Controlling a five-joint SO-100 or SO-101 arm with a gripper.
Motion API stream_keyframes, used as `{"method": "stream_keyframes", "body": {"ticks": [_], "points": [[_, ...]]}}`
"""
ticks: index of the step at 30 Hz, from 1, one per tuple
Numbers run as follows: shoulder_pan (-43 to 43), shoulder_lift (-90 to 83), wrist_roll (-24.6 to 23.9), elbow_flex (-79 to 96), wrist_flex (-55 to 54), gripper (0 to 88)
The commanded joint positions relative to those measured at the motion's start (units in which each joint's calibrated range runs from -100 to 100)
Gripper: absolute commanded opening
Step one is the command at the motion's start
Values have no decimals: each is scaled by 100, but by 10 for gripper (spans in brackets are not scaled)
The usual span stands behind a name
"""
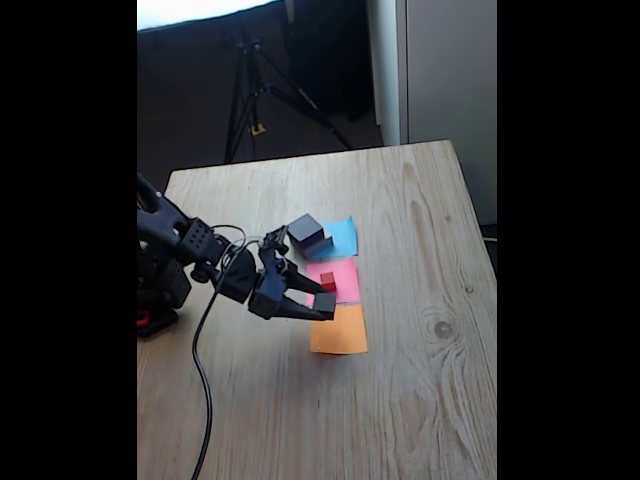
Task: Tower of hanoi
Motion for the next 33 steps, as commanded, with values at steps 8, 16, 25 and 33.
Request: {"method": "stream_keyframes", "body": {"ticks": [8,16,25,33], "points": [[-436,-1259,-398,-4448,6246,15],[-1430,-1600,-716,-6357,8205,11],[-2425,-2031,-1050,-7739,9500,7],[-3261,-2584,-1234,-7239,9734,17]]}}
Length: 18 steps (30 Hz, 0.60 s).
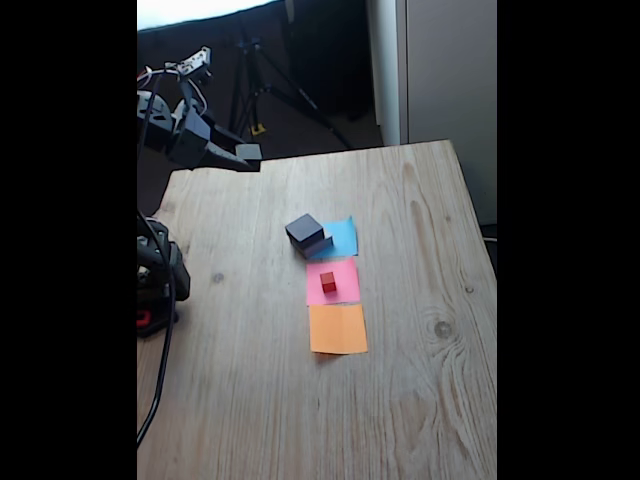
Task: Tower of hanoi
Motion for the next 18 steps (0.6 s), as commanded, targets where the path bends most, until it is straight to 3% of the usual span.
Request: {"method": "stream_keyframes", "body": {"ticks": [1,8,18], "points": [[-395,-394,13,277,63,17],[-721,-720,281,2004,-828,17],[-1122,-1098,381,5413,-3758,20]]}}
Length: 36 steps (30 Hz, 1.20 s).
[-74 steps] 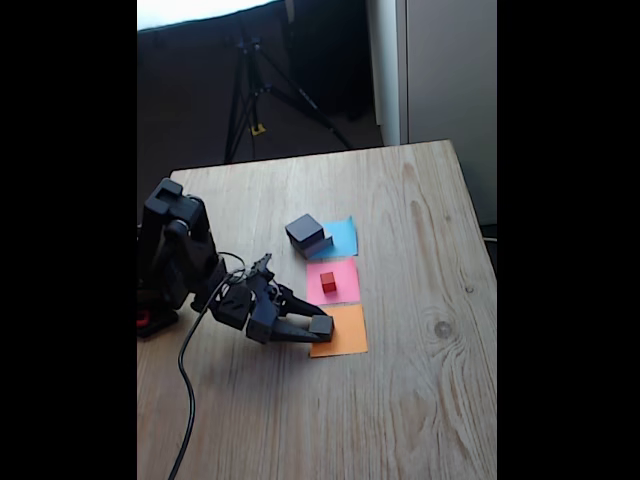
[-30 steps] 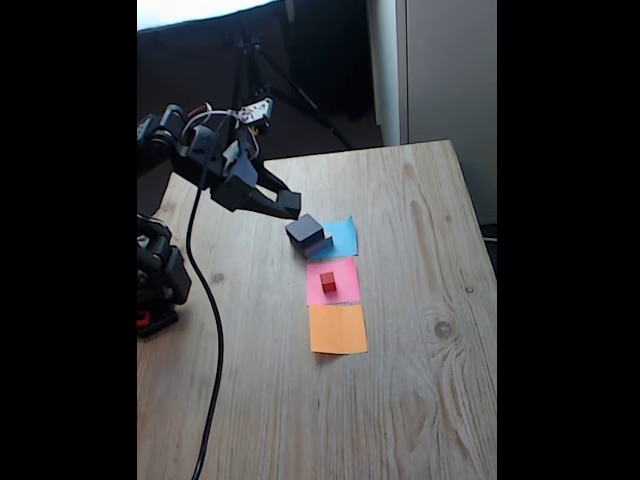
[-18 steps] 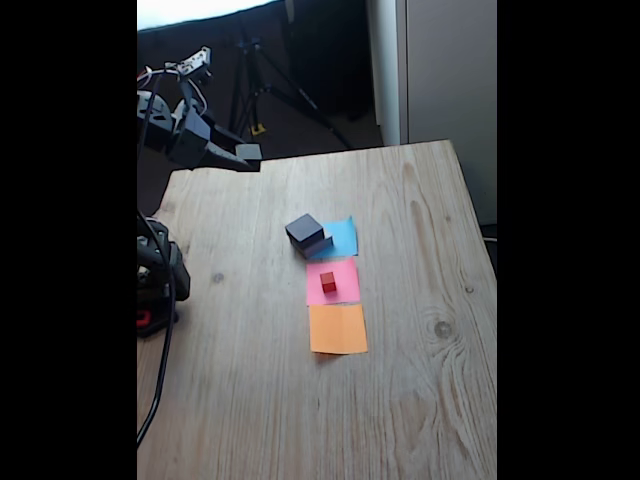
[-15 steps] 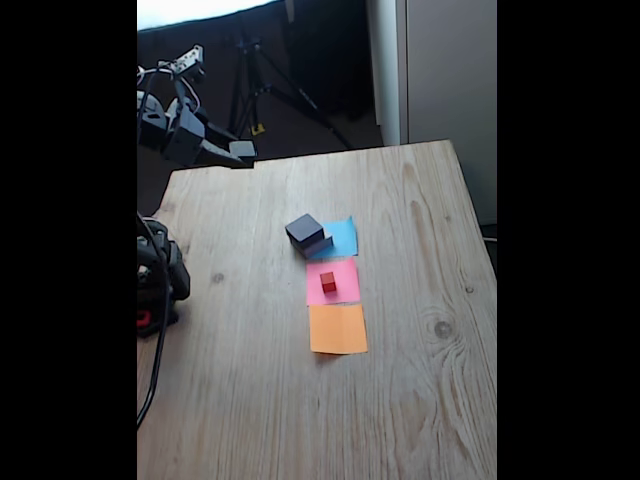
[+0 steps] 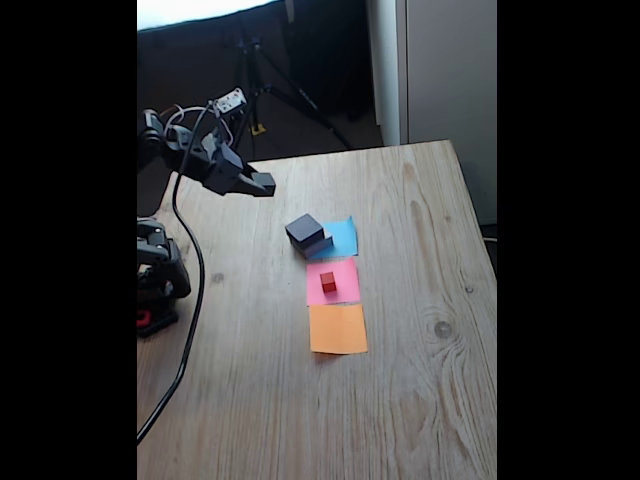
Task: Tower of hanoi
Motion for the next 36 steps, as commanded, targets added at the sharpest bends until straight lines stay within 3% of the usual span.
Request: {"method": "stream_keyframes", "body": {"ticks": [1,4,8,12,15,27,36], "points": [[-167,-187,51,1132,-1335,22],[-208,-65,-16,1841,-2347,33],[-217,71,352,2868,-3893,36],[-309,184,887,3486,-4767,32],[-384,328,920,3941,-5649,32],[-292,1661,920,4150,-7495,27],[-442,1676,920,4623,-7964,27]]}}
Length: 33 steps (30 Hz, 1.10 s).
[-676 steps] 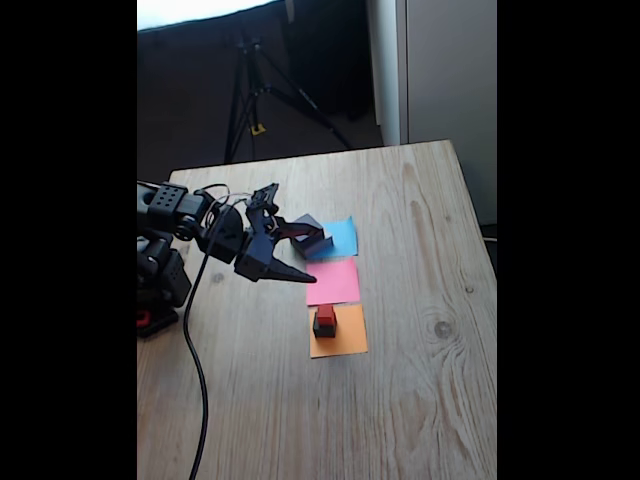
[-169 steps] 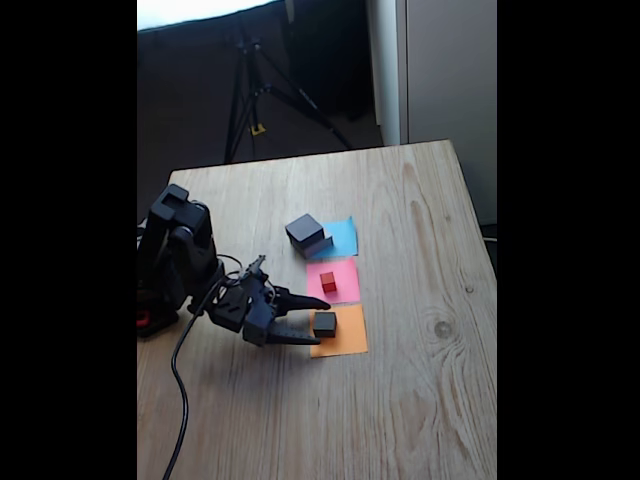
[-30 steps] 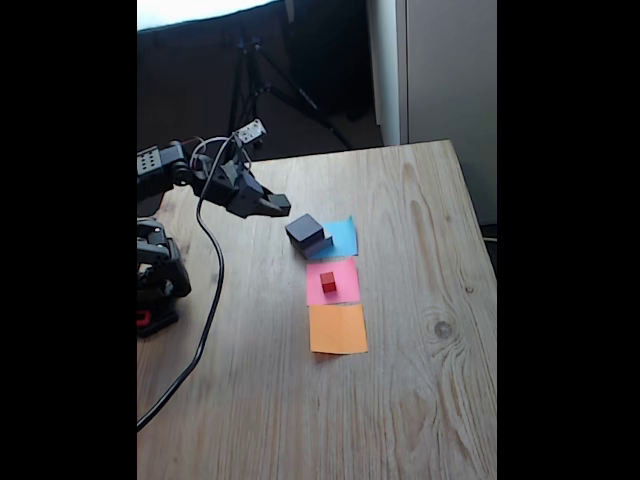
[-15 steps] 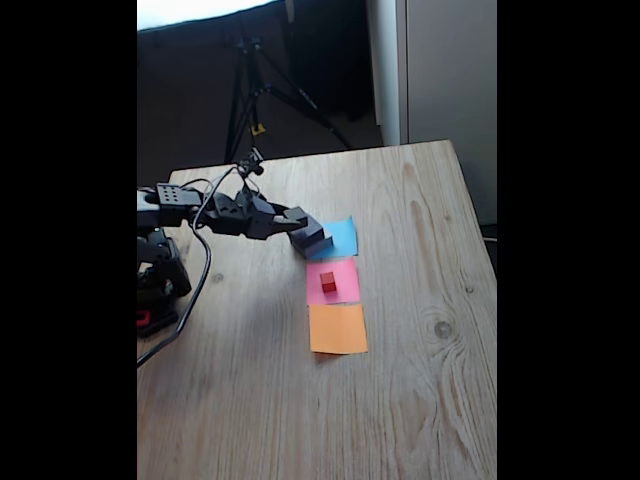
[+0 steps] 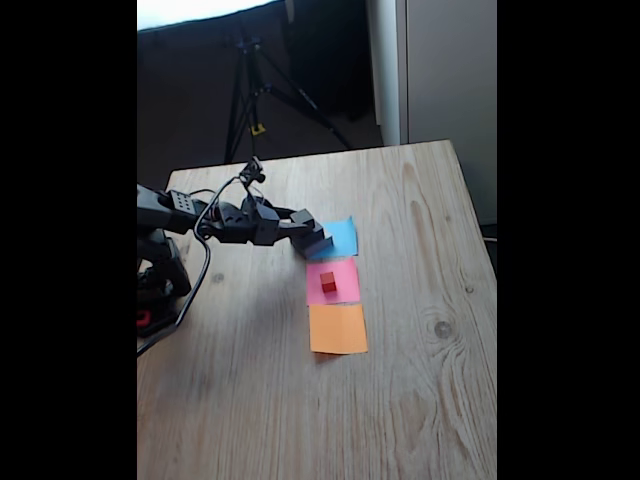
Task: Tower of hanoi
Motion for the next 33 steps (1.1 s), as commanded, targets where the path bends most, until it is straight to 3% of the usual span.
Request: {"method": "stream_keyframes", "body": {"ticks": [1,33], "points": [[-110,-60,104,104,-262,28],[-168,591,104,22,-861,56]]}}
